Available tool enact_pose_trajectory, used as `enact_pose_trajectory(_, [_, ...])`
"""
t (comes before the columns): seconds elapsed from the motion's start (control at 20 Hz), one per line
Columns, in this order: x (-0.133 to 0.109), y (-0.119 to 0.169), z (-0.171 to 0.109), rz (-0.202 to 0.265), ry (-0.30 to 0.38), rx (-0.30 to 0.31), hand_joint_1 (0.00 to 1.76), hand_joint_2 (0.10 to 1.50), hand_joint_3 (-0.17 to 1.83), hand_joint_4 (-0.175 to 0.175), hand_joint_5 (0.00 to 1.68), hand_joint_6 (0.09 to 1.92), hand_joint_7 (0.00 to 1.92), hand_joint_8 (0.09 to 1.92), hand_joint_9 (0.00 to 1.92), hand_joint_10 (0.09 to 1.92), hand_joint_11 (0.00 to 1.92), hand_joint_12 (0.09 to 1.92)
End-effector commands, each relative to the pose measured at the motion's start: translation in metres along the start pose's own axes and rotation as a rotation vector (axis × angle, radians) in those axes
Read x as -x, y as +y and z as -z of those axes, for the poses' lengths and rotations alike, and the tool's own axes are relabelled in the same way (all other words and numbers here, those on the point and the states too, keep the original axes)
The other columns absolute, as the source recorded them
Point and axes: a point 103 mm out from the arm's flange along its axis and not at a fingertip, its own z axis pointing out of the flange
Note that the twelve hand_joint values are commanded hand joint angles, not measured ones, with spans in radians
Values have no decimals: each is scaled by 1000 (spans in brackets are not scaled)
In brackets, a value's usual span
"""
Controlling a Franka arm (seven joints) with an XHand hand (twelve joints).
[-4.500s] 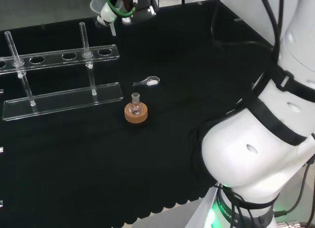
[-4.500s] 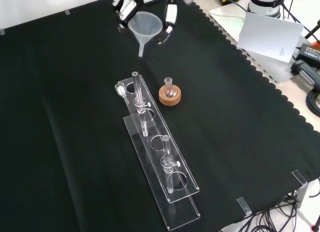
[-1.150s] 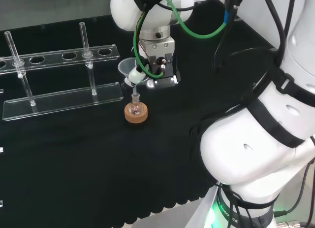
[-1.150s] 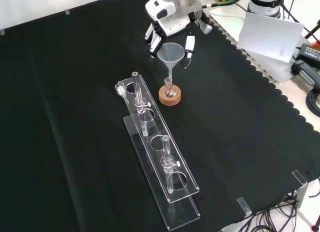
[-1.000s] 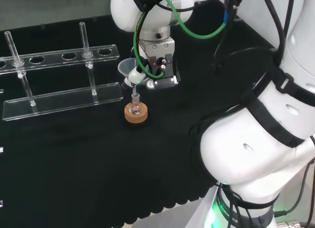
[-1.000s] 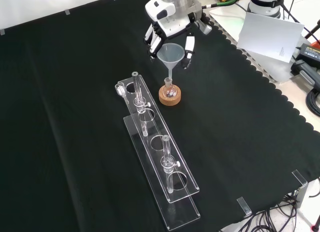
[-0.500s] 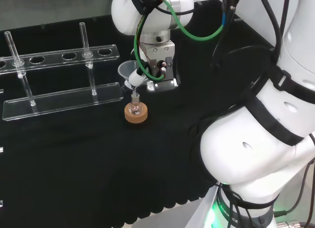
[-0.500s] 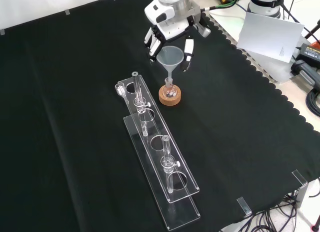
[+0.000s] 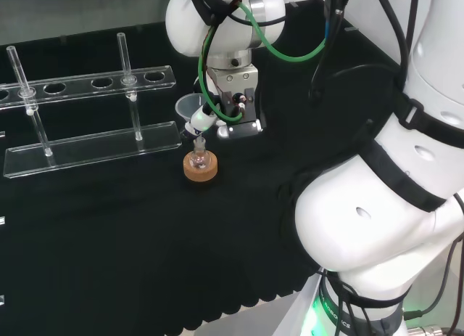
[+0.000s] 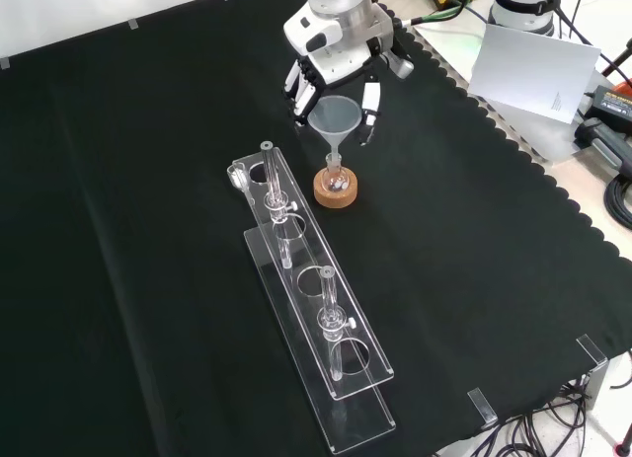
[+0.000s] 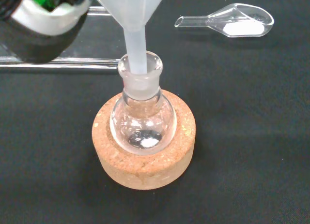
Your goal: Place the funnel on the round-bottom flask.
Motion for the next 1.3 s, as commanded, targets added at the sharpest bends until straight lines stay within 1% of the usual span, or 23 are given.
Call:
enact_pose_trajectory(0.05, [2,1,-5,-1,4,3,1016,1079,43,175,991,989,1010,920,1213,638,736,1197])
enact_pose_trajectory(0.25, [6,3,-11,-1,5,-5,1014,1081,41,175,988,993,1004,921,1211,637,737,1195])
enact_pose_trajectory(0.7, [4,5,-16,-11,-1,-11,1010,1091,33,175,975,1014,989,933,1201,640,739,1190])
enact_pose_trajectory(0.8, [4,5,-17,-12,-1,-7,940,1051,13,56,931,905,974,939,1189,643,735,1183])
enact_pose_trajectory(0.85, [3,5,-18,-12,-1,-6,921,1039,8,20,919,869,967,941,1182,643,734,1180])
enact_pose_trajectory(0.9, [3,5,-18,-12,-2,-7,910,1033,5,0,912,847,962,941,1175,642,732,1179])
enact_pose_trajectory(1.0, [3,6,-20,-15,2,-9,902,1029,4,-16,904,829,954,941,1166,642,729,1177])
enact_pose_trajectory(1.3, [-1,9,-26,-11,-2,-13,898,1027,3,-24,891,819,939,941,1153,642,725,1178])
